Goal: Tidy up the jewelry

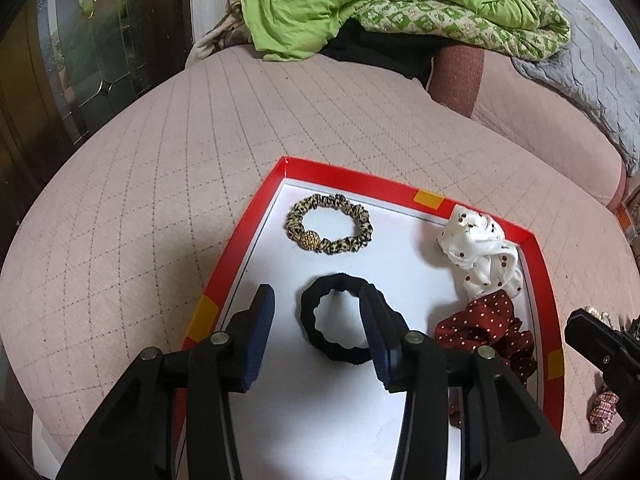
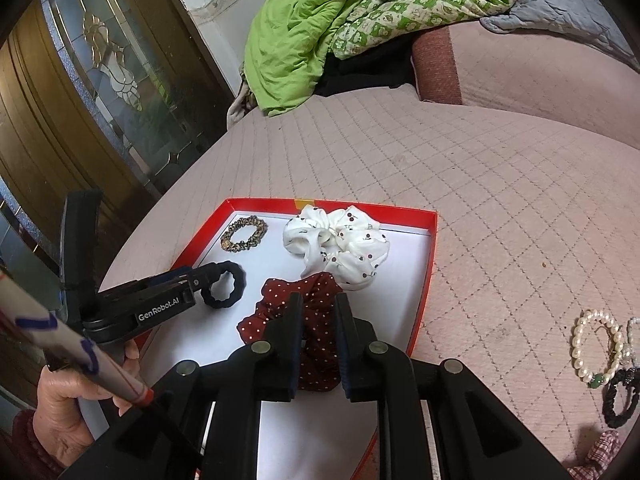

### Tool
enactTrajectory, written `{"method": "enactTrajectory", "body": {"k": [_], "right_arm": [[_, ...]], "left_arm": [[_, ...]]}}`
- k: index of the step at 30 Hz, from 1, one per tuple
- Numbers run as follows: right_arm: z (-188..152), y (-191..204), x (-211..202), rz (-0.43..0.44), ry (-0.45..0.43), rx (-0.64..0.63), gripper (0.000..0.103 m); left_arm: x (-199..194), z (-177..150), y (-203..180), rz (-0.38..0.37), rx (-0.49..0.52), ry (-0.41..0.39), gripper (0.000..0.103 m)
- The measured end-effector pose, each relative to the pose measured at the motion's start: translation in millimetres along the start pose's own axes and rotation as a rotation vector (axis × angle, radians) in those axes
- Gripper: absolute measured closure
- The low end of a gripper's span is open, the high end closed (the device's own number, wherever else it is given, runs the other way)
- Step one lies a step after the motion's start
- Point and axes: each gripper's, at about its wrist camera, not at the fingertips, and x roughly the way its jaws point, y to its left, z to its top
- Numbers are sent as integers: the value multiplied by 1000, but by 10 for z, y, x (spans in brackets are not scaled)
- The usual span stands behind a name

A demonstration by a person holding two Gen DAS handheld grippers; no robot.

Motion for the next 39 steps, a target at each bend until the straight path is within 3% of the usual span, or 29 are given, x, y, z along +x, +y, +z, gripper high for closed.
{"method": "enactTrajectory", "body": {"k": [19, 31, 39], "right_arm": [[31, -219, -252, -25, -32, 38, 85], [-16, -639, -601, -72, -57, 95, 83], [-79, -1269, -1173, -152, -125, 197, 82]], "left_arm": [[-164, -46, -226, 13, 42, -51, 60], [-267, -115, -464, -20, 71, -68, 60], [-519, -242, -958, -94, 147, -100, 60]]}}
